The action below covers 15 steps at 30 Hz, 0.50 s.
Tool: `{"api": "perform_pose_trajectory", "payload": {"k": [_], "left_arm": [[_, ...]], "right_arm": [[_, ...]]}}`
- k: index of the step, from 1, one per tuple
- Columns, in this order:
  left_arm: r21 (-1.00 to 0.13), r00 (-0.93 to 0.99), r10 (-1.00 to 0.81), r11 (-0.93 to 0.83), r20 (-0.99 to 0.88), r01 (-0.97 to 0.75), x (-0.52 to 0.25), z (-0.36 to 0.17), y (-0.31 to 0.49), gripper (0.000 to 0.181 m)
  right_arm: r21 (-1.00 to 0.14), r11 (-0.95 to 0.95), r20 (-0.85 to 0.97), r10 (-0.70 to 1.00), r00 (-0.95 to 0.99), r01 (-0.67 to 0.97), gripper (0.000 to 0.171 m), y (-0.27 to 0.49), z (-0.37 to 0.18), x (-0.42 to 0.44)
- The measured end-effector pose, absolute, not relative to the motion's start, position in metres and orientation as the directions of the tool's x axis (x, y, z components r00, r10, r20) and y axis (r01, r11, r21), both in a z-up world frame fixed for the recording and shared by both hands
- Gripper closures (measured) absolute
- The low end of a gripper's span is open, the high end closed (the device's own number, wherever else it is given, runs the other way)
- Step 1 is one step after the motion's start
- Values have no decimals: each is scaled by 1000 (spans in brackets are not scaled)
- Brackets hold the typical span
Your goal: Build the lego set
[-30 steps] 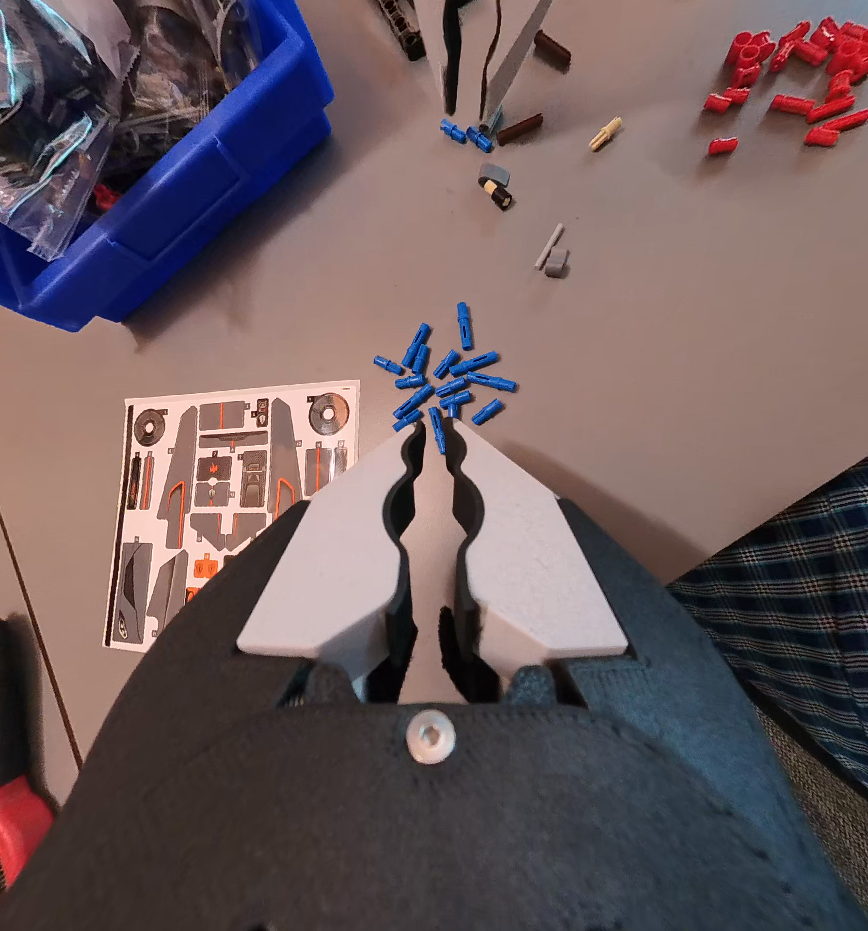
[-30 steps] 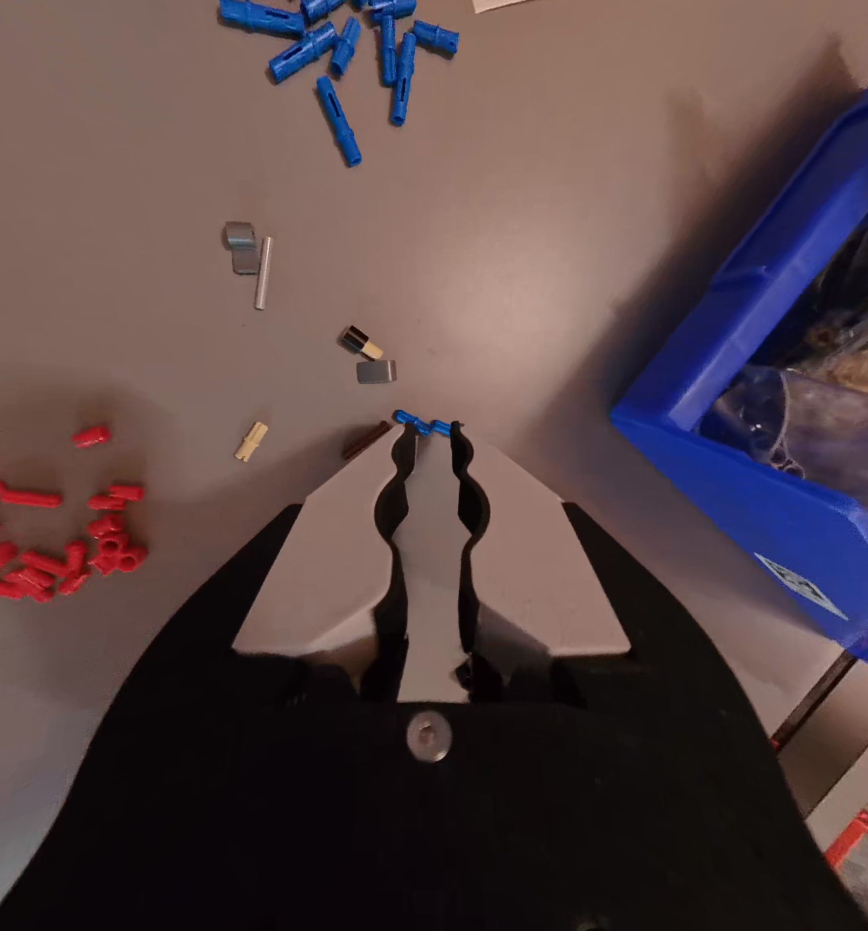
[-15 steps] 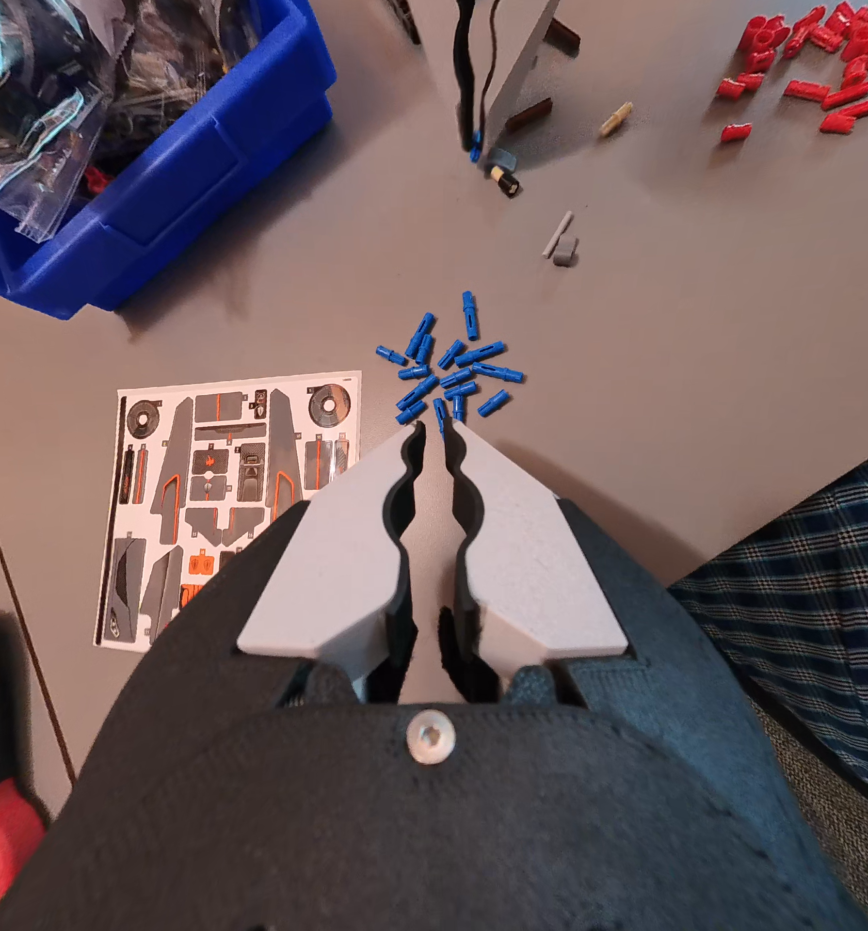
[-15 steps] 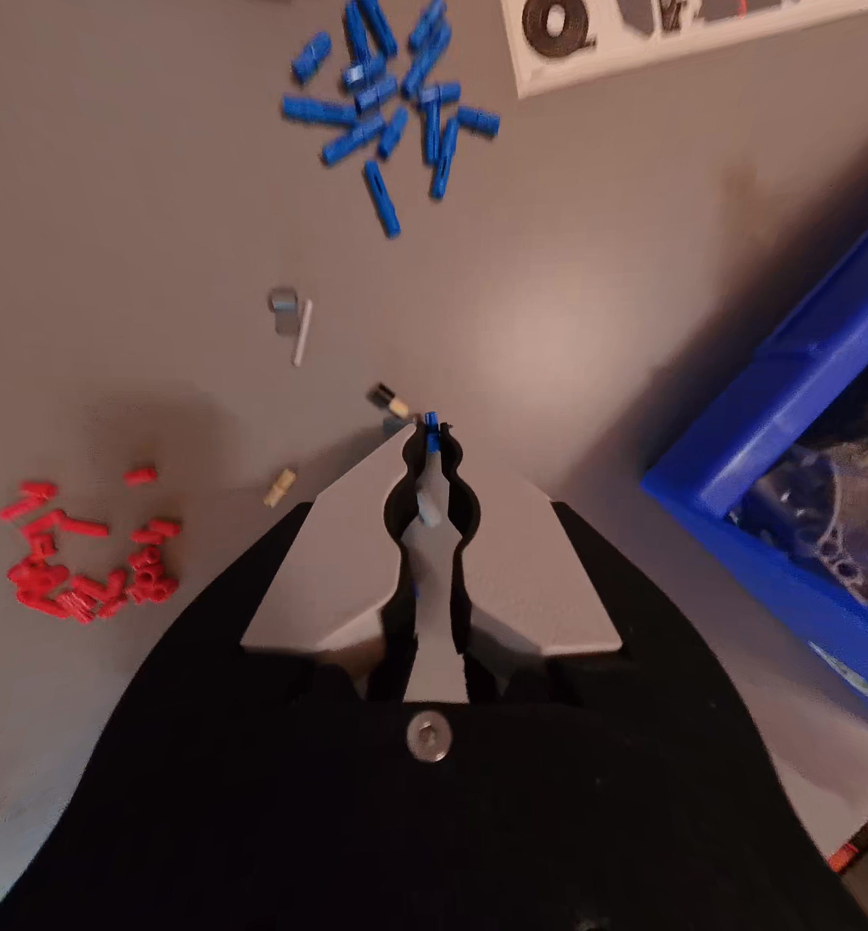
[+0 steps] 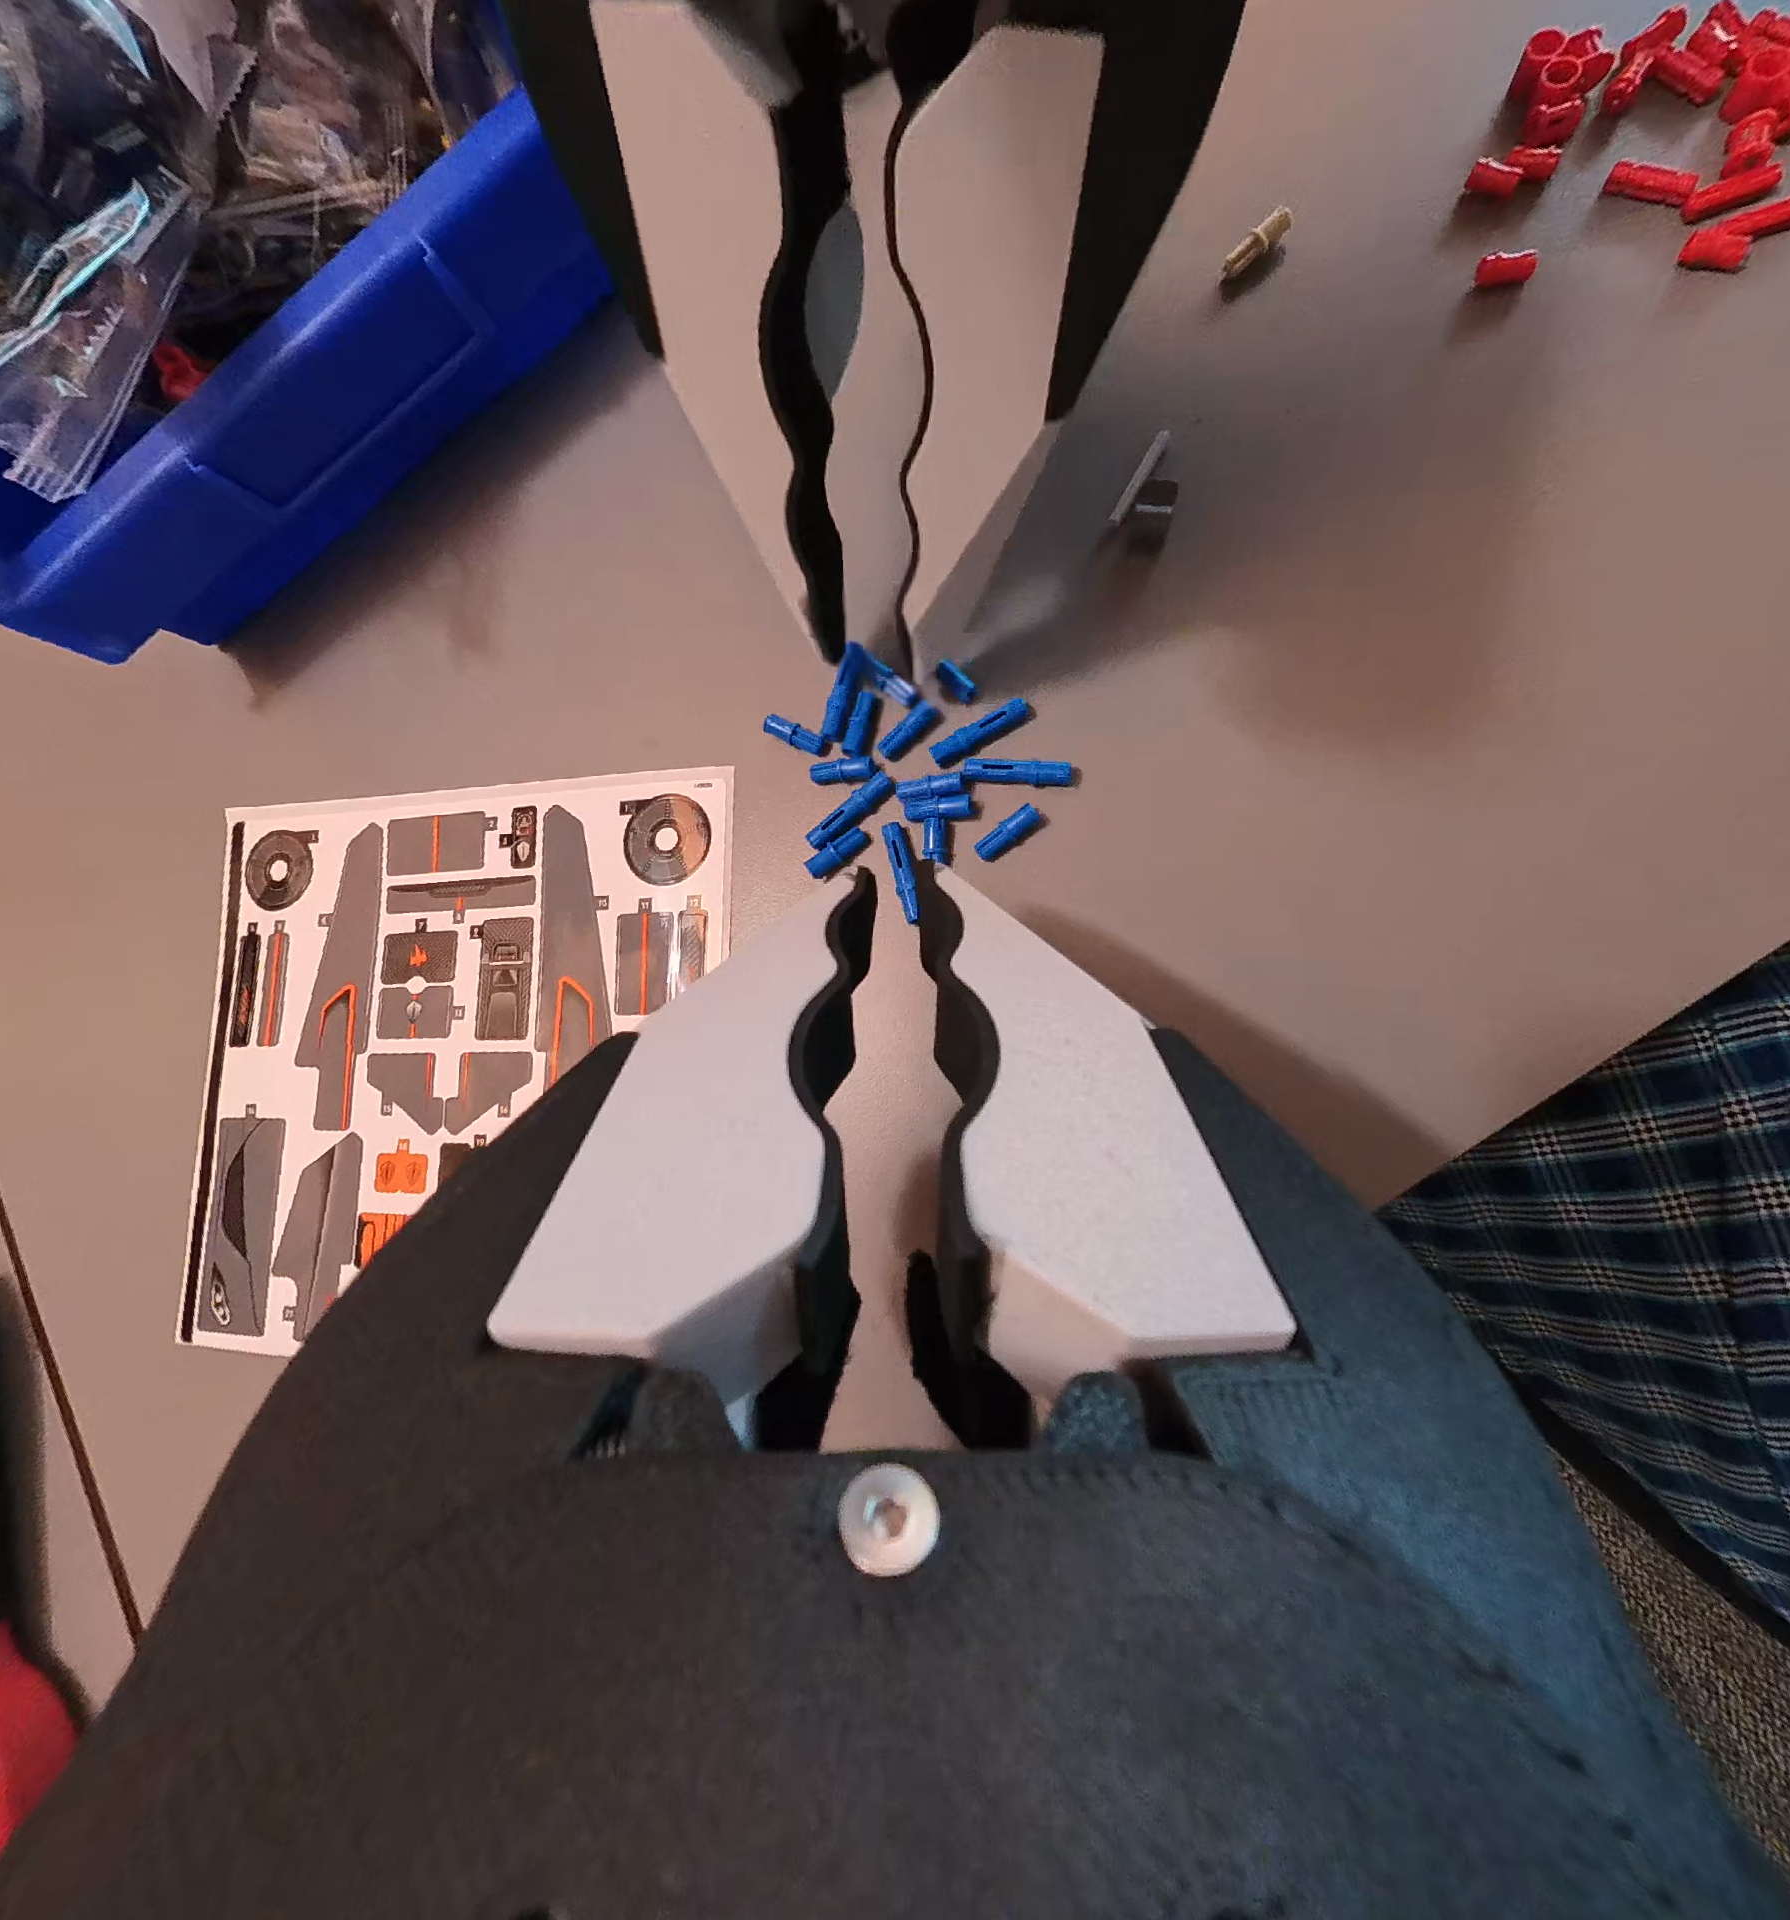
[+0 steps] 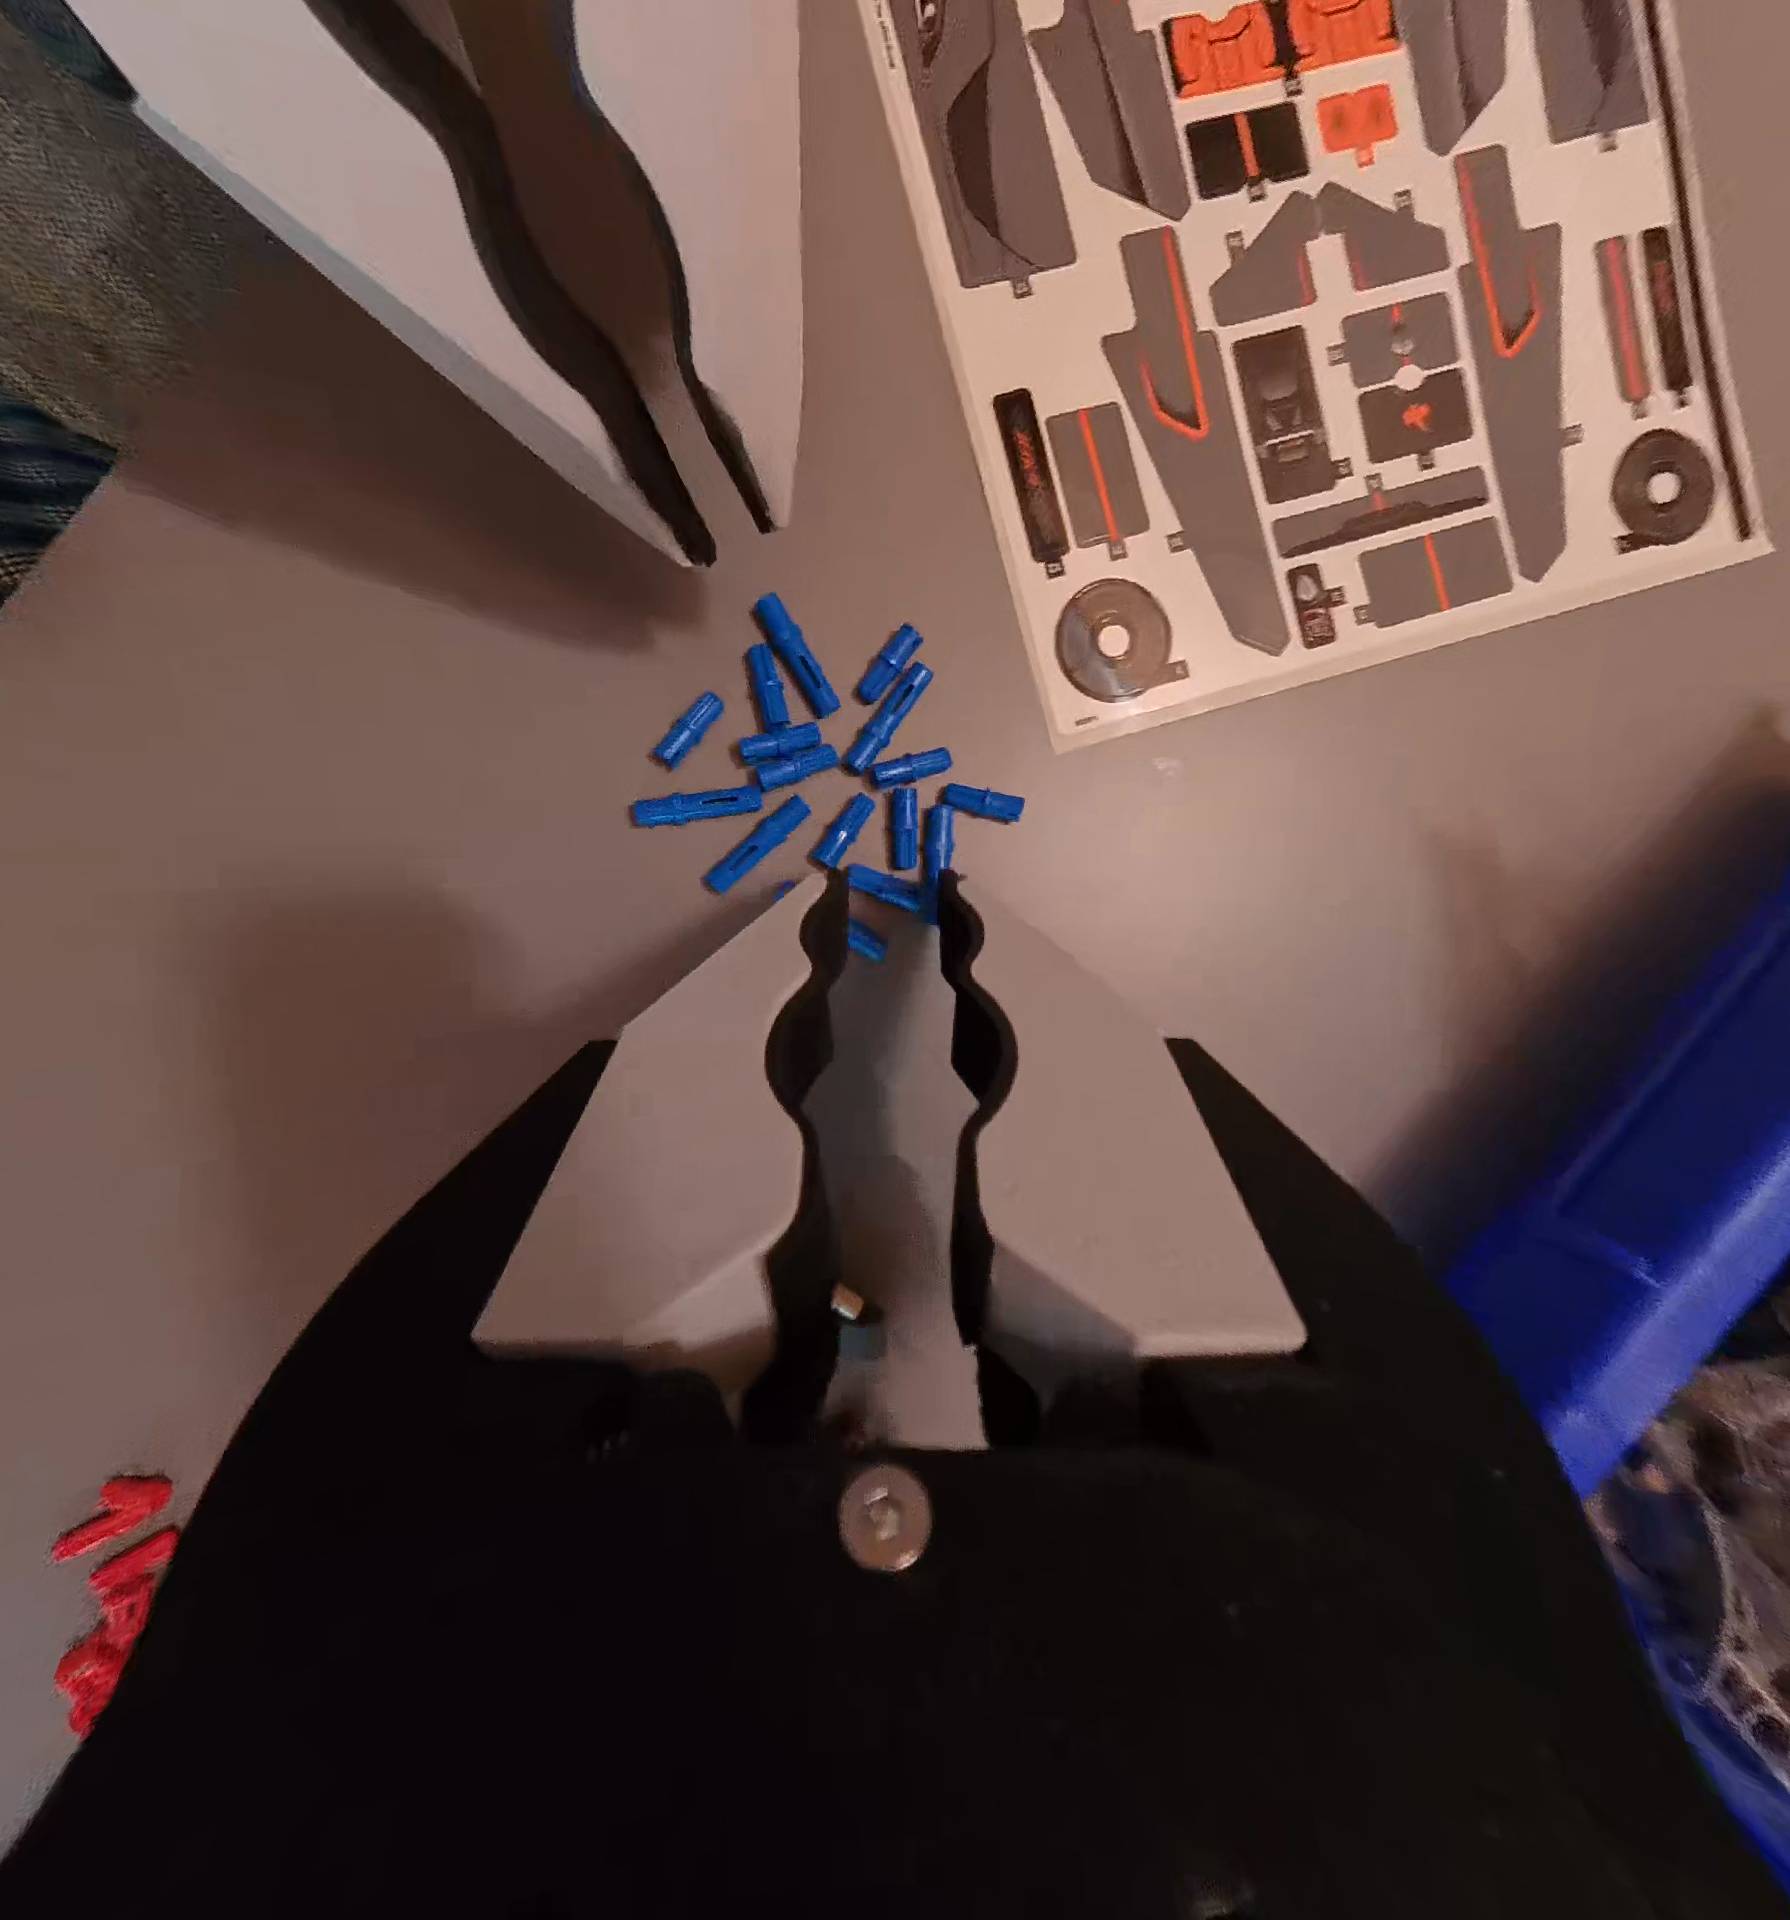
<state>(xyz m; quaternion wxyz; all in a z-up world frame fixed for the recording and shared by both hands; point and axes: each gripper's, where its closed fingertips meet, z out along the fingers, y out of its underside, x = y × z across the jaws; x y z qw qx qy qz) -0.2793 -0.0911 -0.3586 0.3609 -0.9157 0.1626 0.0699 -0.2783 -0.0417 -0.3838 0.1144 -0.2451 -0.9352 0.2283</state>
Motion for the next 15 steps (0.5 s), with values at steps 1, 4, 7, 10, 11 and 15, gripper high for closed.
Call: {"api": "perform_pose_trajectory", "payload": {"k": [1, 4, 7, 10, 11, 15], "left_arm": [[-639, 938, -247, -686, -243, -347, -280, -359, -91, 175], [-641, 939, -245, -686, -242, -344, -281, -359, -91, 175], [-642, 939, -243, -685, -243, -343, -281, -358, -91, 175], [-642, 940, -239, -686, -245, -342, -282, -357, -92, 175], [-642, 940, -238, -687, -245, -342, -283, -357, -92, 175], [-639, 938, -241, -687, -249, -346, -282, -356, -91, 175]], "right_arm": [[-492, 771, 106, 513, -852, 403, 159, -41, -380, -278], [-515, 757, 109, 523, -846, 401, 168, -34, -366, -275], [-502, 763, 124, 529, -839, 407, 171, -18, -354, -266], [-447, 769, 112, 555, -825, 457, 171, 8, -351, -252], [-422, 772, 111, 565, -818, 476, 169, 19, -353, -247], [-332, 802, 155, 566, -810, 497, 160, 54, -362, -232]]}}
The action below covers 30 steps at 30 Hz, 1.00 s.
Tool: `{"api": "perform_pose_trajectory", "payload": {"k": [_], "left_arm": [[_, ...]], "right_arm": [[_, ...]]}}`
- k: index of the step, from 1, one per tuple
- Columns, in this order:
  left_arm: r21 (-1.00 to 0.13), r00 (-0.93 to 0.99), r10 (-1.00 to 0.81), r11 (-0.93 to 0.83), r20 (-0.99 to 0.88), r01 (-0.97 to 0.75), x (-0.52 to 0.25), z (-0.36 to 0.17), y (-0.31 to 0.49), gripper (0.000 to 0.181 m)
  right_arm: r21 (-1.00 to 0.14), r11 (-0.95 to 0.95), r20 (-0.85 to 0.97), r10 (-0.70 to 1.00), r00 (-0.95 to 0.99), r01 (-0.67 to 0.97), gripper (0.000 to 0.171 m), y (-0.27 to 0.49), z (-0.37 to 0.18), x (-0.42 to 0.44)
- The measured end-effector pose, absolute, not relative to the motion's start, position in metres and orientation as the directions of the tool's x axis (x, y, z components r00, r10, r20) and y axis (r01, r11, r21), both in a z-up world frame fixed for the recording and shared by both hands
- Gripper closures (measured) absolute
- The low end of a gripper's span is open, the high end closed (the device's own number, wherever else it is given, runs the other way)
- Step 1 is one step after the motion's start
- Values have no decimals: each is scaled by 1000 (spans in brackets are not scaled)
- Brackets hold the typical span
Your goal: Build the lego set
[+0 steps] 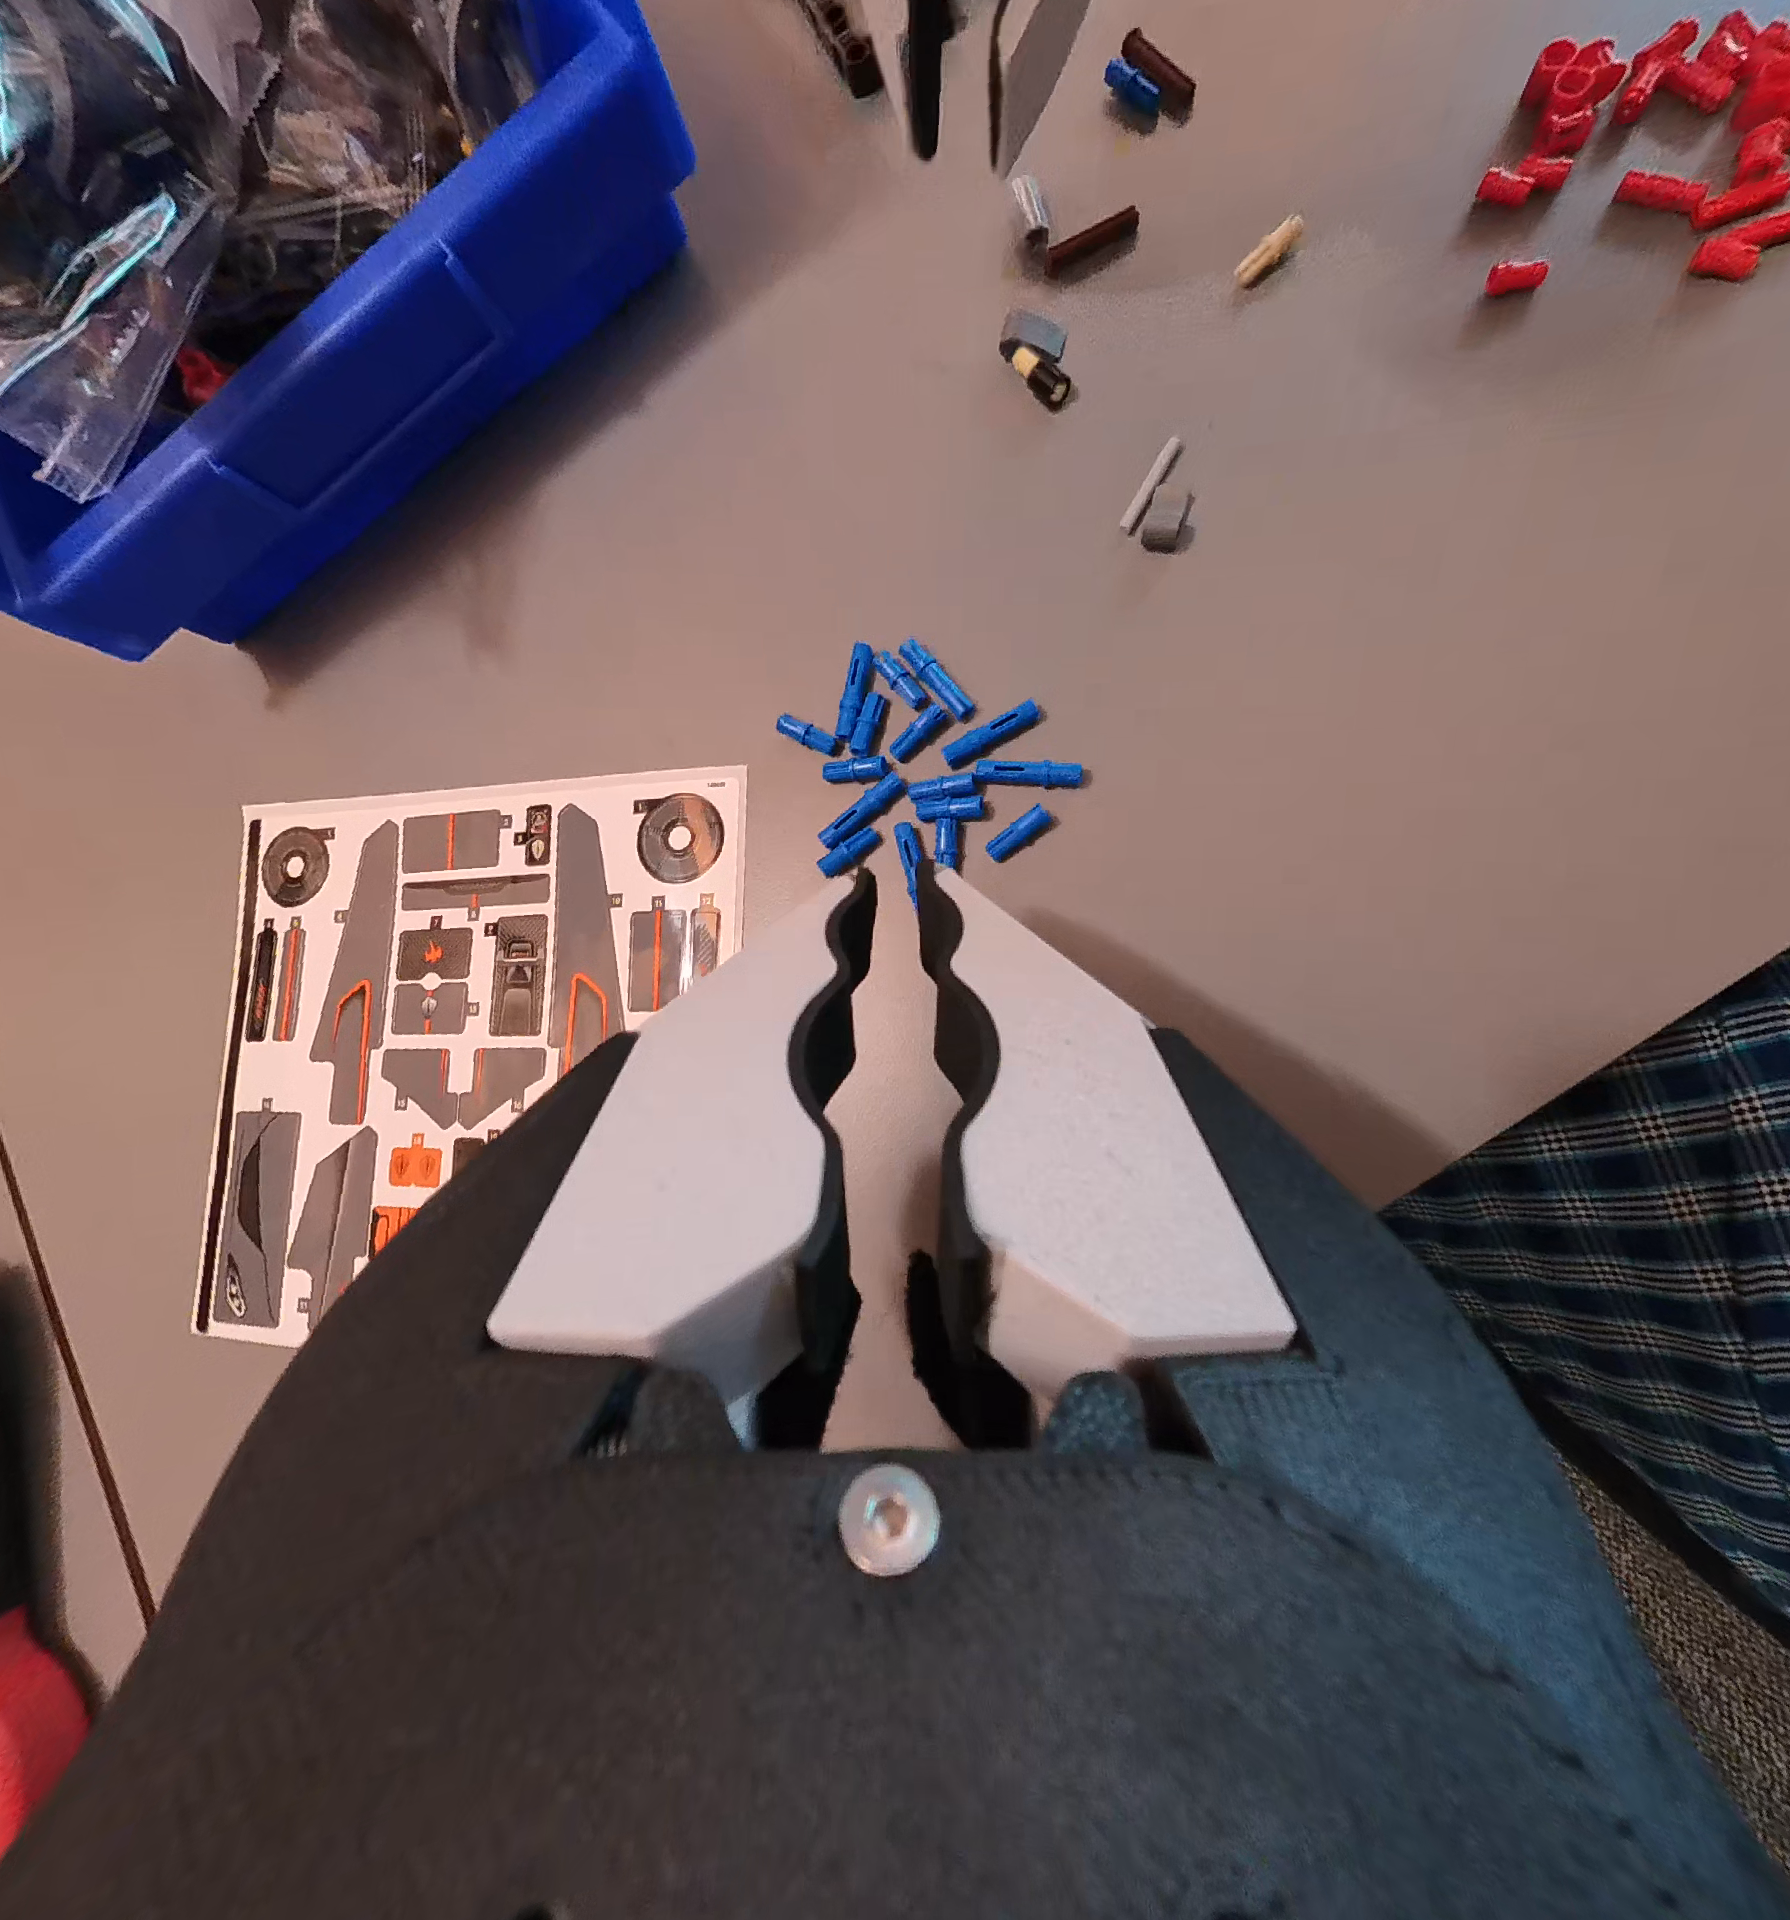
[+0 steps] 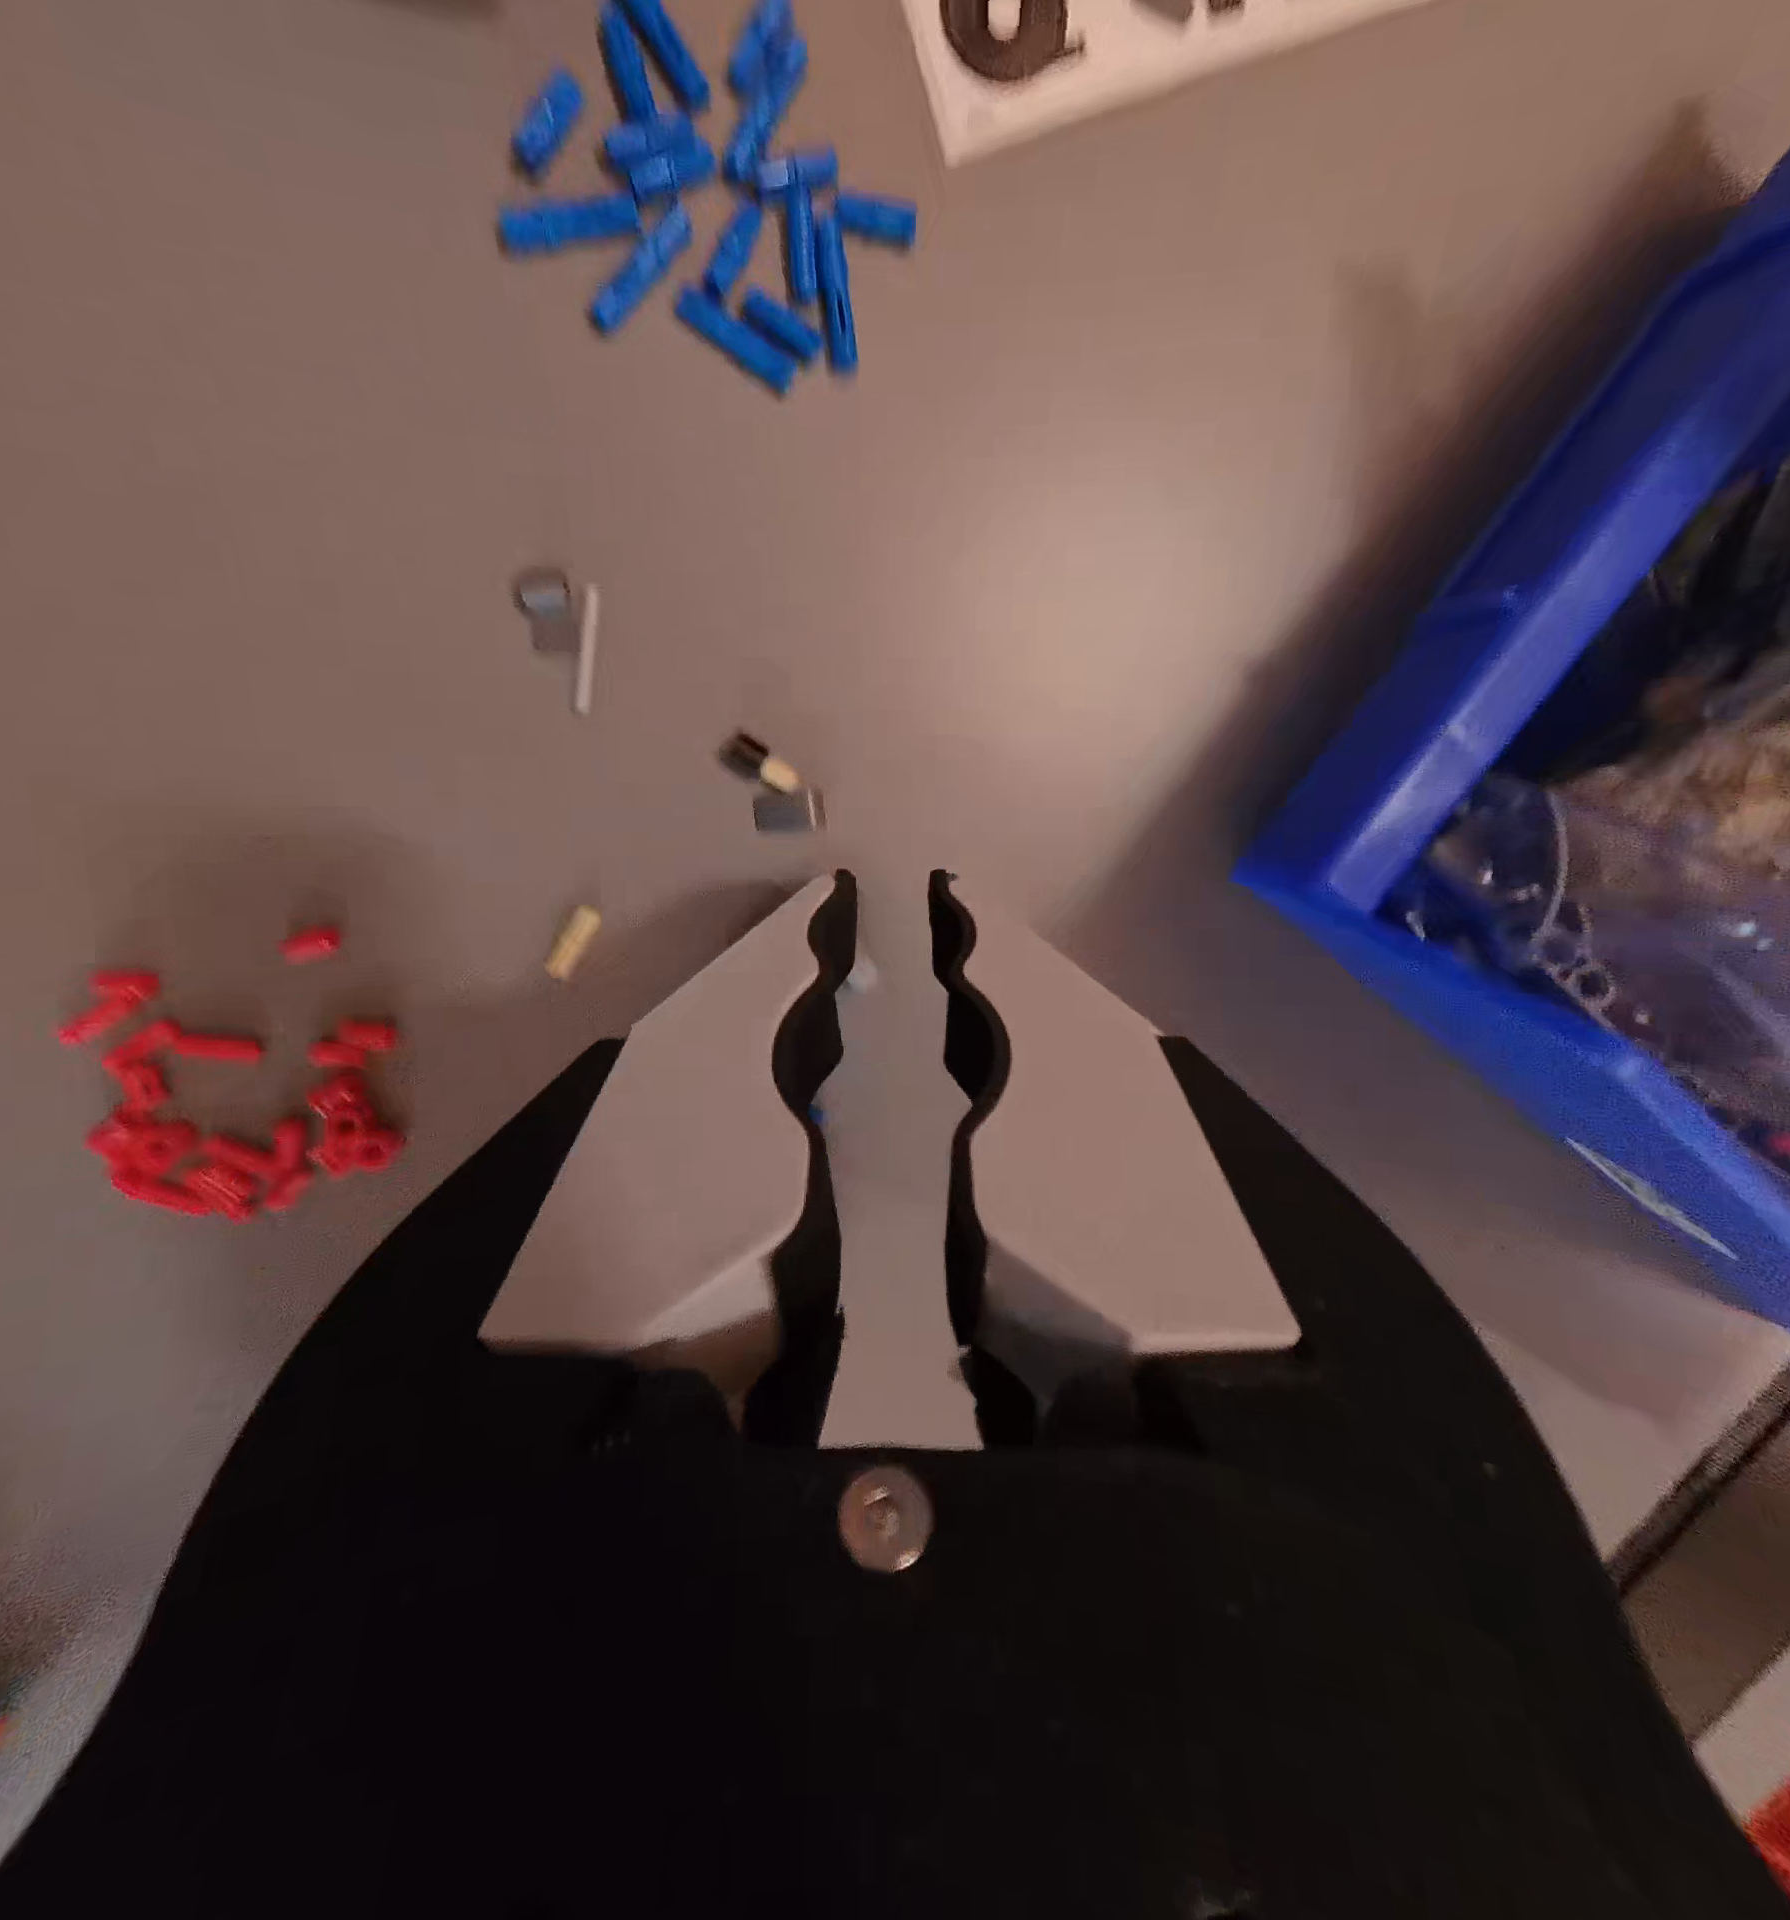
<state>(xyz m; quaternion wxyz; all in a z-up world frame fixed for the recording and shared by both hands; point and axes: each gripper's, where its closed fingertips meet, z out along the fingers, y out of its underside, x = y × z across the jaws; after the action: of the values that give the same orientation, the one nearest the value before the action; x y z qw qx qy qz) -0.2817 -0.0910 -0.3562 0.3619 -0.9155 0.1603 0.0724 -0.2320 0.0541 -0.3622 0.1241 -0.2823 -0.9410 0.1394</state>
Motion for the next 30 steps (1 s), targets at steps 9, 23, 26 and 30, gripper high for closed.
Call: {"api": "perform_pose_trajectory", "payload": {"k": [9, 23, 26, 30], "left_arm": [[-635, 936, -239, -689, -257, -350, -282, -354, -92, 175], [-628, 935, -249, -694, -252, -354, -280, -358, -92, 175], [-633, 936, -241, -690, -256, -350, -281, -354, -92, 176], [-631, 935, -247, -690, -253, -353, -280, -356, -91, 176]], "right_arm": [[-304, 833, 243, 537, -808, 462, 153, 76, -380, -233], [-361, 698, 72, 682, -728, 618, 146, 96, -383, -183], [-372, 661, 47, 714, -698, 651, 144, 94, -387, -184], [-399, 613, 19, 749, -662, 682, 152, 91, -390, -183]]}}
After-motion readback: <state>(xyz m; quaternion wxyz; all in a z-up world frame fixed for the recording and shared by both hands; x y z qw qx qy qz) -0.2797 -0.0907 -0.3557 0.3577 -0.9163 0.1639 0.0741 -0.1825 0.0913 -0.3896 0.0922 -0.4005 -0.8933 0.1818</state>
